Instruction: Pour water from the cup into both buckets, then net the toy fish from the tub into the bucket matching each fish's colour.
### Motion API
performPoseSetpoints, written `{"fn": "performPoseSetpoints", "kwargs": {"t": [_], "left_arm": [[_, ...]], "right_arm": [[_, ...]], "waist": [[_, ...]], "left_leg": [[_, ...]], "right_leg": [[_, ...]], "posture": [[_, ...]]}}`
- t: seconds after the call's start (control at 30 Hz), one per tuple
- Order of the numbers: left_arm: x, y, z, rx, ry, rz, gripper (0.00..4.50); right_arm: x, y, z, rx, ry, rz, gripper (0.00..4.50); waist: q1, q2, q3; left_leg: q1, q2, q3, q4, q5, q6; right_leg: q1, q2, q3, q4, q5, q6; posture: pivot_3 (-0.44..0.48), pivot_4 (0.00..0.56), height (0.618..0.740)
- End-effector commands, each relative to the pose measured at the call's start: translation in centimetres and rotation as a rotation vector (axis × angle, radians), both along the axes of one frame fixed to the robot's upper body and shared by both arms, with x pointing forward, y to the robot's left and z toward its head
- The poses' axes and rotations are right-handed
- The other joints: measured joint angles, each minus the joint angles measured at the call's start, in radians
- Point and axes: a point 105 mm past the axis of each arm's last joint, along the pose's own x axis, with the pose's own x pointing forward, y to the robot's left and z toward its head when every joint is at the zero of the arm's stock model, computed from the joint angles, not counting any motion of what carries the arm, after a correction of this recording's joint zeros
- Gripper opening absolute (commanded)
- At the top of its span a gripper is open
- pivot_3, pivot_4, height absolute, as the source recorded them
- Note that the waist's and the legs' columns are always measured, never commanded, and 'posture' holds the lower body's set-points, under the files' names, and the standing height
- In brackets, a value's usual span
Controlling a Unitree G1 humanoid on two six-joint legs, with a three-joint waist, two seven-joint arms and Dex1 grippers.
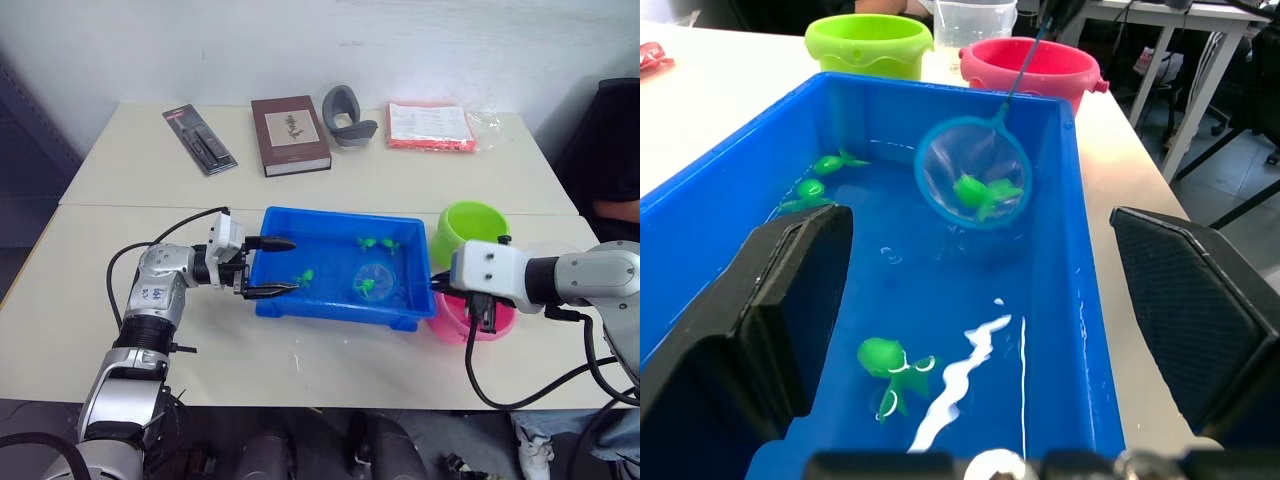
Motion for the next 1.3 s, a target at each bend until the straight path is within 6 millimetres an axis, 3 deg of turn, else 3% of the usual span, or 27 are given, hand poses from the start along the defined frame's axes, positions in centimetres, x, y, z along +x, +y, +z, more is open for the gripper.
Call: {"fn": "performPoseSetpoints", "kwargs": {"t": [0.03, 0.3, 0.4, 0.6, 0.77, 0.87, 1.17, 1.3], "left_arm": [[-0.1, 0.4, 0.5, -0.008, -0.034, 0.009, 4.44], [0.2, 0.2, 1.5, -0.062, -0.032, 0.021, 4.44], [0.3, -0.5, 1.9, -0.104, -0.023, 0.023, 4.44], [0.2, -2.4, 2.4, -0.135, -0.023, 0.000, 4.44], [0.1, -3.9, 3.1, -0.140, -0.033, -0.027, 4.44], [0.2, -4.6, 3.5, -0.143, -0.041, -0.031, 4.44], [-0.1, -5.6, 4.1, -0.159, -0.046, -0.037, 4.44], [-0.3, -5.8, 4.4, -0.161, -0.043, -0.039, 4.44]], "right_arm": [[-0.5, -1.2, 1.2, 0.186, -0.004, -0.101, 0.00], [-3.0, -2.8, 2.5, 0.451, -0.100, -0.218, 0.00], [-3.1, -4.7, 3.0, 0.528, -0.164, -0.370, 0.00], [-3.4, -7.4, 3.6, 0.502, -0.292, -0.529, 0.00], [-3.1, -10.5, 3.2, 0.305, -0.401, -0.640, 0.00], [-2.4, -13.4, 3.2, 0.034, -0.557, -0.693, 0.00], [-0.5, -14.9, 1.9, -0.452, -0.758, -0.473, 0.00], [0.4, -14.5, 2.4, -0.529, -0.843, -0.399, 0.00]], "waist": [[0.004, 0.000, 0.000], [0.004, 0.000, 0.000], [0.004, 0.000, 0.000], [0.003, 0.000, 0.000], [0.003, 0.000, 0.000], [0.003, 0.001, 0.000], [0.000, 0.001, 0.000], [0.000, 0.001, 0.000]], "left_leg": [[0.000, -0.001, -0.001, 0.000, 0.000, 0.000], [-0.007, -0.001, -0.006, 0.004, 0.000, 0.000], [-0.007, -0.001, -0.006, 0.004, 0.000, 0.000], [-0.007, -0.001, -0.006, 0.004, 0.000, 0.000], [-0.007, -0.002, -0.005, 0.004, 0.000, 0.000], [-0.007, -0.002, -0.005, 0.004, 0.000, 0.000], [-0.005, -0.001, -0.002, 0.001, 0.001, -0.002], [-0.005, 0.000, -0.002, 0.001, 0.001, -0.002]], "right_leg": [[0.000, 0.000, 0.000, 0.000, 0.000, 0.000], [-0.001, 0.001, -0.004, -0.001, 0.001, 0.001], [-0.001, 0.002, -0.004, -0.001, 0.001, 0.001], [-0.001, 0.002, -0.003, -0.001, 0.001, 0.002], [-0.001, 0.003, -0.002, -0.001, 0.001, 0.002], [-0.001, 0.003, -0.001, -0.001, 0.001, 0.002], [-0.002, 0.005, 0.000, -0.001, 0.001, 0.002], [-0.002, 0.004, 0.001, -0.001, 0.001, 0.002]], "posture": [[0.000, 0.150, 0.740], [0.000, 0.150, 0.740], [0.000, 0.150, 0.740], [0.000, 0.150, 0.740], [0.000, 0.150, 0.740], [0.000, 0.150, 0.740], [0.000, 0.150, 0.740], [0.000, 0.150, 0.740]]}}
